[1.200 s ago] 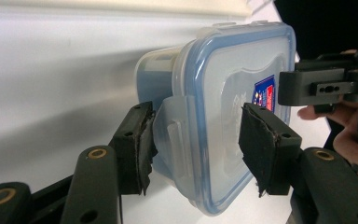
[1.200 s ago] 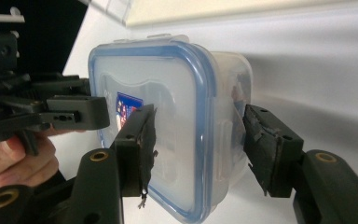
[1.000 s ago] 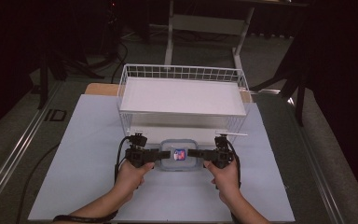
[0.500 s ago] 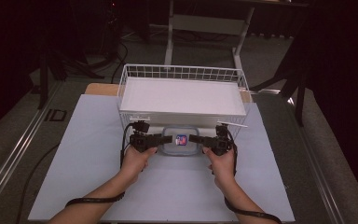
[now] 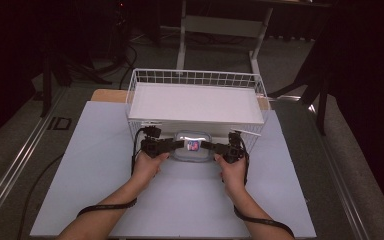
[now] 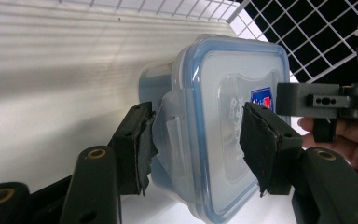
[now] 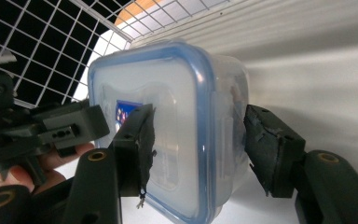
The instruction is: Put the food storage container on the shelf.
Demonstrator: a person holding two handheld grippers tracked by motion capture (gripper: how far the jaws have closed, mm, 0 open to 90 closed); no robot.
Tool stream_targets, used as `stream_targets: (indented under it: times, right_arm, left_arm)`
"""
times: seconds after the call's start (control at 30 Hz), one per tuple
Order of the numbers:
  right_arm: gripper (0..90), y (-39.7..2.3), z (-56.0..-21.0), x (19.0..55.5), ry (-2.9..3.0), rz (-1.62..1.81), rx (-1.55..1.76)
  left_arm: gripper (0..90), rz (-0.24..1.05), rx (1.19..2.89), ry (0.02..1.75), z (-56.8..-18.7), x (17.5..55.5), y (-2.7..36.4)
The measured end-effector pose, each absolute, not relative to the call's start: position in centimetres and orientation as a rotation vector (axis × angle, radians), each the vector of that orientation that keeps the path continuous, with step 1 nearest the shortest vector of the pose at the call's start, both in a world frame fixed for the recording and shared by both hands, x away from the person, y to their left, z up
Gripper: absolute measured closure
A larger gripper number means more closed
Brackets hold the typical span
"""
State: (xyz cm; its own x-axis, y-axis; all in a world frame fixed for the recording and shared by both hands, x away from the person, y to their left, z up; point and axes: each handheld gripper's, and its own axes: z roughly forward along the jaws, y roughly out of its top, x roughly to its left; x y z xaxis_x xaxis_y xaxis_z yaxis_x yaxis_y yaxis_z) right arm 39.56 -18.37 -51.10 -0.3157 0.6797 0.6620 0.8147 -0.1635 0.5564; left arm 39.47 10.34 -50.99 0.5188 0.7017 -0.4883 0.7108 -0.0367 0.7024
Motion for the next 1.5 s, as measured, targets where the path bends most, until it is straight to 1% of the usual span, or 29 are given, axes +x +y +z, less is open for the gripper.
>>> stream_targets:
  times: [0.1, 0.23, 0.3, 0.33, 0.43, 0.47, 0.53, 0.67, 0.7, 0.83, 0.9, 1.13, 1.3, 1.47, 1.5]
  right_arm:
    - [43.0, -18.1, -51.1, 39.8, -1.967, -1.501, -1.746]
    - [41.8, -18.0, -51.3, 40.1, -1.984, -1.523, -1.747]
    - [41.6, -17.9, -51.3, 40.2, -1.987, -1.526, -1.748]
    - [39.9, -17.8, -51.5, 40.4, -2.001, -1.544, -1.742]
    - [38.5, -17.6, -51.5, 40.4, -2.02, -1.537, -1.745]
    - [37.7, -17.5, -51.6, 40.6, -2.005, -1.553, -1.773]
    - [40.5, -17.5, -51.6, 40.6, -2.041, -1.579, -1.784]
    - [41.8, -17.4, -51.6, 40.9, -2.089, -1.595, -1.777]
    - [42.3, -17.1, -51.0, 40.4, -2.098, -1.551, -1.793]
    - [40.7, -17.1, -50.6, 40.0, -2.145, -1.552, -1.793]
    - [41.0, -17.3, -50.3, 39.6, -2.19, -1.579, -1.772]
    - [40.9, -18.1, -50.7, 39.0, -2.25, -1.627, -1.706]
    - [40.2, -18.7, -50.8, 37.9, -2.27, -1.592, -1.701]
    - [40.4, -19.0, -50.3, 36.4, -2.365, -1.545, -1.678]
    - [40.0, -18.9, -49.9, 35.6, -2.394, -1.545, -1.661]
  left_arm:
    - [44.0, -0.002, 1.718, 1.194, -51.4, 39.5, 10.3]
    - [43.1, -0.025, 1.647, 1.2, -52.2, 39.6, 10.5]
    - [40.6, -0.012, 1.647, 1.207, -52.2, 39.6, 10.3]
    - [40.0, -0.013, 1.647, 1.213, -52.2, 39.6, 10.3]
    - [39.6, -0.018, 1.626, 1.232, -52.5, 39.7, 10.4]
    - [39.6, 0.008, 1.624, 1.235, -52.5, 39.6, 10.4]
    - [40.5, 0.022, 1.629, 1.234, -52.5, 39.7, 10.4]
    - [40.4, 0.025, 1.621, 1.237, -52.5, 39.6, 10.3]
    - [40.6, 0.029, 1.618, 1.237, -52.5, 39.5, 10.3]
    - [40.7, 0.065, 1.626, 1.246, -52.2, 38.9, 10.3]
    - [40.7, 0.071, 1.648, 1.223, -52.0, 38.5, 10.4]
    - [40.7, 0.067, 1.671, 1.2, -51.6, 37.0, 11.0]
    - [40.7, 0.071, 1.682, 1.189, -50.9, 35.8, 11.5]
    - [40.5, 0.101, 1.736, 1.13, -50.4, 34.1, 11.7]
    - [30.1, 0.091, 1.755, 1.106, -50.3, 33.7, 11.8]
